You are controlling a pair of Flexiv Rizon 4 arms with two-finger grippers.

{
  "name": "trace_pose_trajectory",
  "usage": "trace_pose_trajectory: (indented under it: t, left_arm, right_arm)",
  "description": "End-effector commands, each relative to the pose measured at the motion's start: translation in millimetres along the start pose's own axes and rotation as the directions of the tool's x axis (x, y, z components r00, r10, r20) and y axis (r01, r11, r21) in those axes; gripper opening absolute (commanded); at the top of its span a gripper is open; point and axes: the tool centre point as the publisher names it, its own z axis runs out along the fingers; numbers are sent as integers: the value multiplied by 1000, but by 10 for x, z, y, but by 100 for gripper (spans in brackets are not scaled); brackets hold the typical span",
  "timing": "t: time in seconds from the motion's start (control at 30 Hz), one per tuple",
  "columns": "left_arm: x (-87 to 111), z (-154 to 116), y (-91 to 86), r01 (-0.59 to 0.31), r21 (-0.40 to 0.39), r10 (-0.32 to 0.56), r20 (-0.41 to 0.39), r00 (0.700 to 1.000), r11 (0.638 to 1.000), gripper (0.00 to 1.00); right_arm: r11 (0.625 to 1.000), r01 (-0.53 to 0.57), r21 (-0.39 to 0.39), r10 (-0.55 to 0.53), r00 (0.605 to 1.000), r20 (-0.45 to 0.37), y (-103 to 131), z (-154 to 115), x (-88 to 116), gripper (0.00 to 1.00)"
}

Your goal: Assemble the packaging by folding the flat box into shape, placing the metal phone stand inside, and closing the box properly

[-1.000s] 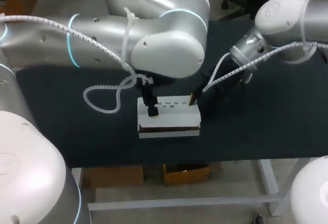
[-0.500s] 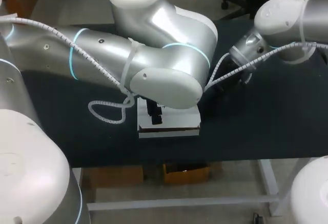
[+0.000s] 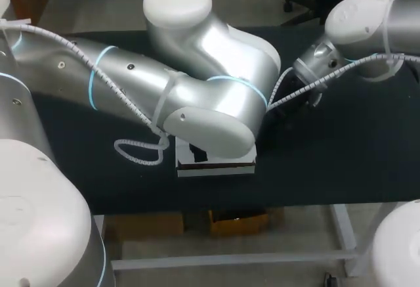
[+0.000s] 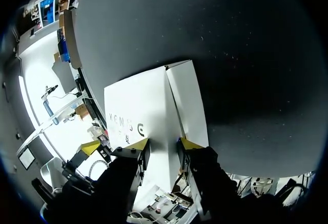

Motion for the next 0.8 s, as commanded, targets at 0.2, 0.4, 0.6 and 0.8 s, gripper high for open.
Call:
trace_pose_trajectory:
  t: [0.2,0.4,0.6,0.8]
  left_arm:
    - [15,41,-8,1,-10,0,24,1000,1000,100]
    - [-11,69,-5,-3,-10,3,30,1000,1000,99]
    - [-38,110,2,-2,-11,2,27,1000,1000,91]
    - [-72,137,8,4,-14,-4,24,1000,1000,80]
  right_arm:
    - [1000,0,6,0,1000,0,24,11,15,34]
    - [1000,-3,5,3,1000,0,24,11,14,33]
    - [1000,-2,4,2,1000,0,20,8,12,33]
    - [1000,0,5,0,1000,1,17,7,14,33]
